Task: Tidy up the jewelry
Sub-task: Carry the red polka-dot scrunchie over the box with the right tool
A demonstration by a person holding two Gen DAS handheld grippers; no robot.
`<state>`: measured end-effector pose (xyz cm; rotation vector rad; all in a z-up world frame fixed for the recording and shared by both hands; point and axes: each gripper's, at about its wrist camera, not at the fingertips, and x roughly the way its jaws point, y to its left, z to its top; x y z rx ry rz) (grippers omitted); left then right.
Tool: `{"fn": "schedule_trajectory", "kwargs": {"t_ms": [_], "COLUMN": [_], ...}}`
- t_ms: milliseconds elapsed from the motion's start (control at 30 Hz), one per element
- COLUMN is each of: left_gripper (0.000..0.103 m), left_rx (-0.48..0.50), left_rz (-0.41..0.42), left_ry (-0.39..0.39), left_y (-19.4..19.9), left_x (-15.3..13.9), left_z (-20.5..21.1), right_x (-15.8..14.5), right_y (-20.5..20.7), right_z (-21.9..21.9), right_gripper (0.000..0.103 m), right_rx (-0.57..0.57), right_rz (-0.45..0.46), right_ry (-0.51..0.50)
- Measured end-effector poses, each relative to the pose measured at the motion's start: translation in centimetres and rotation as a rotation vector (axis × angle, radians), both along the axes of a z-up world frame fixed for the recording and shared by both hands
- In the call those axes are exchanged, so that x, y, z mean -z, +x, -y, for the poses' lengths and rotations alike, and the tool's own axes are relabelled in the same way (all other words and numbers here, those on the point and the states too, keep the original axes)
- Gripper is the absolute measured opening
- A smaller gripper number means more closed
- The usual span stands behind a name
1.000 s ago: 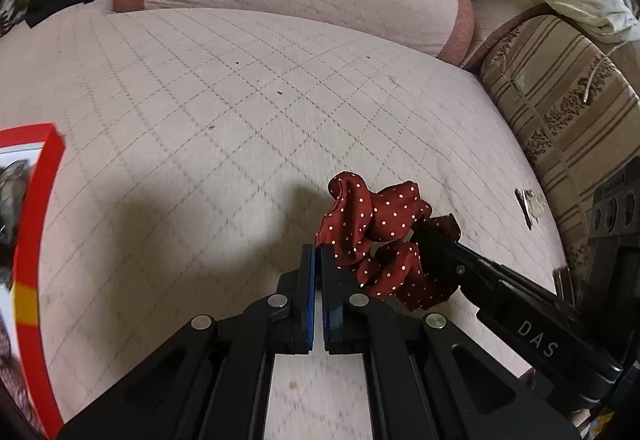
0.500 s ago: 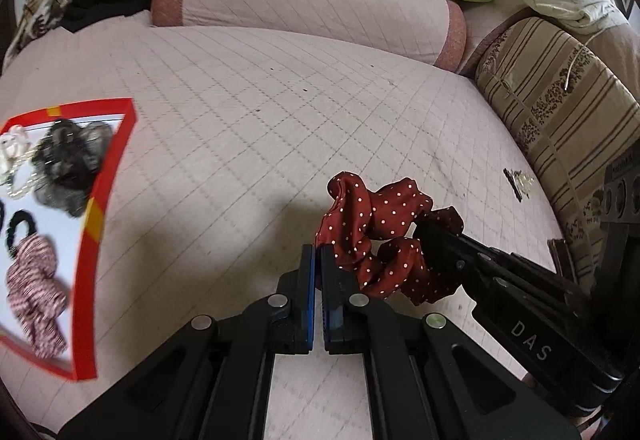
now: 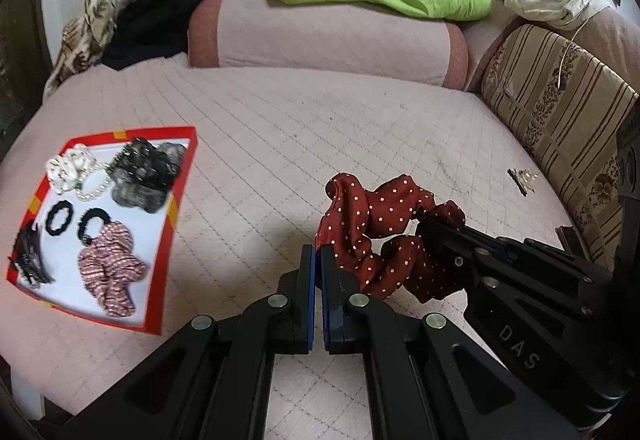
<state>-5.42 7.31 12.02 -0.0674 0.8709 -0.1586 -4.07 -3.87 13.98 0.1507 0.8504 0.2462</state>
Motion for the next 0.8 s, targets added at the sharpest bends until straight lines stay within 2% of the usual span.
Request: {"fn": "schedule_trajectory", "kwargs": {"t_ms": [367,800], "left_gripper": [0.002,0.002], "left_rx": [-0.023,-0.057], "left_rz": [0.066,0.094], "left_ry": [0.042,0.039], "left_y": [-2.7,-4.7], "left_x": [-2.4,-3.6], "left_z": [-0.1,-1.4], "right_x": [-1.7,-2.9], "right_y": [-1.7,-2.8], "right_z": [-0.9,-2.7], "right_gripper": [0.01,0.011], "right_rx": [-0.012,-0.035], "right_rz": [0.037,0.062], "right_ry": [0.001,-0.028]}}
